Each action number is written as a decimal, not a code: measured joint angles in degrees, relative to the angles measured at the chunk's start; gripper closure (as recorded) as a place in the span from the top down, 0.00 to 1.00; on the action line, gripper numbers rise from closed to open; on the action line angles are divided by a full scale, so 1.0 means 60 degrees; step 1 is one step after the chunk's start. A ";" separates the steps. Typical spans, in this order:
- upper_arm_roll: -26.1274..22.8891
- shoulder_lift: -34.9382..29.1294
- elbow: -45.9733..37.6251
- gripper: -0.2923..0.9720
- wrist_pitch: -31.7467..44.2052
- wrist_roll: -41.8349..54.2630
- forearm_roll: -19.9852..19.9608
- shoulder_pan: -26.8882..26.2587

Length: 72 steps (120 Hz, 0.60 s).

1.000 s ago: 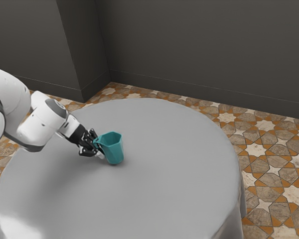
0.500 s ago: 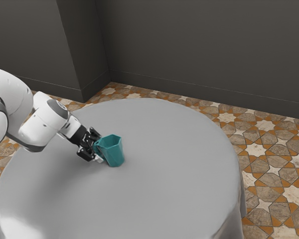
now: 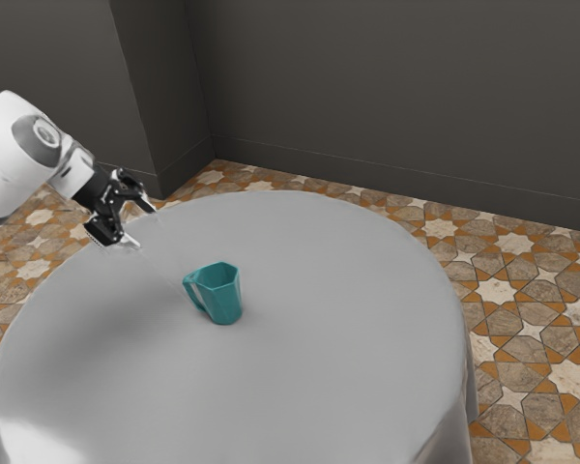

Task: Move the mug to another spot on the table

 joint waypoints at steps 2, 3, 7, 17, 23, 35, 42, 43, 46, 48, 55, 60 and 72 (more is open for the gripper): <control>-0.0001 -0.0097 0.0242 0.75 -0.0098 -0.0146 0.0428 -0.0008; -0.0006 -0.0135 0.0387 0.75 -0.0158 -0.0227 0.0654 -0.0013; -0.0036 -0.0243 0.0948 0.76 -0.0437 -0.0574 0.1515 -0.0059; -0.0240 -0.0313 0.2236 0.76 -0.1338 -0.1595 0.3312 -0.0197; -0.0454 -0.0294 0.2956 0.76 -0.1957 -0.2377 0.4183 -0.0259; -0.0984 -0.0245 0.3885 0.76 -0.3101 -0.4421 0.5448 -0.0303; -0.1356 -0.0224 0.4204 0.77 -0.3551 -0.5764 0.5825 -0.0344; -0.1388 -0.0223 0.4230 0.77 -0.3606 -0.5952 0.5836 -0.0365; -0.1439 -0.0219 0.4287 0.77 -0.3764 -0.6504 0.5829 -0.0443; -0.1458 -0.0217 0.4312 0.77 -0.3860 -0.6860 0.5821 -0.0482; -0.1496 -0.0215 0.4359 0.77 -0.4148 -0.8031 0.5806 -0.0495; -0.1516 -0.0215 0.4372 0.77 -0.4307 -0.8802 0.5808 -0.0442; -0.1532 -0.0217 0.4369 0.77 -0.4578 -1.0442 0.5850 -0.0355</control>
